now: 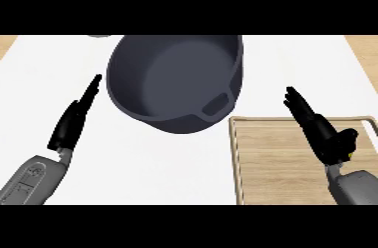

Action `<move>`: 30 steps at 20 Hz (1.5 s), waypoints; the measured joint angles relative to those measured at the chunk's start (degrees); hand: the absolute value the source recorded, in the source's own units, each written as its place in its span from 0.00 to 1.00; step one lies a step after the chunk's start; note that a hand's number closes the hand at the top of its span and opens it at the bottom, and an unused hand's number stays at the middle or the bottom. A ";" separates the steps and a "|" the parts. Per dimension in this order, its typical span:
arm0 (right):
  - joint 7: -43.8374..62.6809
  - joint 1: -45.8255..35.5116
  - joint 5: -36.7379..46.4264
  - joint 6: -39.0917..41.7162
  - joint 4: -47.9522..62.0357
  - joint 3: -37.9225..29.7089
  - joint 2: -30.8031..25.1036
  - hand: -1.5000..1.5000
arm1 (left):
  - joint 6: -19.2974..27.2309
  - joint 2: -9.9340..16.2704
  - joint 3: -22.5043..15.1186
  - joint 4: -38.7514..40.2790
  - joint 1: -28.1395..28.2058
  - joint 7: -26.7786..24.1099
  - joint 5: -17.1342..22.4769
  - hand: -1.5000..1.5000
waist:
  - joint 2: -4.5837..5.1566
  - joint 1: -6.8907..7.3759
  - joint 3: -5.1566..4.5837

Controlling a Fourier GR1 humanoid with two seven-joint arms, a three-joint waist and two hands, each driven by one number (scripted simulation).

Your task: Pick the pear from the tray and place it in the pot

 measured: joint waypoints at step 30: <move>-11.75 -23.86 2.74 53.57 2.87 -4.43 -34.08 0.00 | 1.10 -12.05 3.00 -14.14 1.83 8.63 13.88 0.50 | 0.63 4.91 1.58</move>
